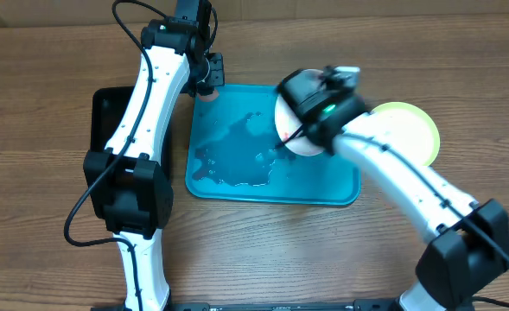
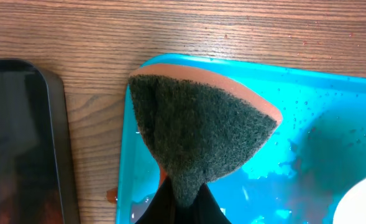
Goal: Clean dirty plates on tray and stack at the side
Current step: 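Lift the white plate with the right gripper and stack it on the yellow plate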
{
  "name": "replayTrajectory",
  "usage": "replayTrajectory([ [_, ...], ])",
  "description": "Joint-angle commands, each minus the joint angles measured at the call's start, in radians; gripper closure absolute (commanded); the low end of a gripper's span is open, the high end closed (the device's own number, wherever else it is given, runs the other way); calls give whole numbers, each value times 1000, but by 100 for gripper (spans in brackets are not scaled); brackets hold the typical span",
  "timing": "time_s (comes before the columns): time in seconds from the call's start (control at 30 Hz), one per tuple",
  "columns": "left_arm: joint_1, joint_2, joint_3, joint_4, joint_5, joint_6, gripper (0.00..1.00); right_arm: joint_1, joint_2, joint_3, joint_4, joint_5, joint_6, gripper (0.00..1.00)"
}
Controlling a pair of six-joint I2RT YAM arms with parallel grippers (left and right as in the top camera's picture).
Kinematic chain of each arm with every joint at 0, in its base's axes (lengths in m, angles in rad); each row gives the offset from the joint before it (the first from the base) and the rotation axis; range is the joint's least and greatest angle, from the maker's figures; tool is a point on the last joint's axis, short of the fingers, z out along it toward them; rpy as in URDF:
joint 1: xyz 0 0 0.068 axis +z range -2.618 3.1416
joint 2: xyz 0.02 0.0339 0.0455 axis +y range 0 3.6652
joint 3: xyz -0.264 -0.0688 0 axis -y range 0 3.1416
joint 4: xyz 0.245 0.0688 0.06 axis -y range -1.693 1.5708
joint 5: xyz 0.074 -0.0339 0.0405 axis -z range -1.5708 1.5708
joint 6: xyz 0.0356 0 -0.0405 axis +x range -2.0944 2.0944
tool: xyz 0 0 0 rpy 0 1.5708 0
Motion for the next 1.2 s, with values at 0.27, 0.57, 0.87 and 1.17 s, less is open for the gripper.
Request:
replayTrajectory([
  [0.27, -1, 2, 3, 5, 12, 9, 96, -489, -7, 14, -28, -589, -174, 96],
  [0.57, -1, 2, 3, 5, 12, 9, 96, -811, -5, -90, -12, -581, -196, 96],
  [0.87, -1, 2, 3, 5, 11, 9, 96, -866, -4, -299, 142, -620, -193, 96],
  [1.17, 29, -25, 32, -50, -1, 26, 96, -816, -4, -306, 151, -710, -250, 44],
])
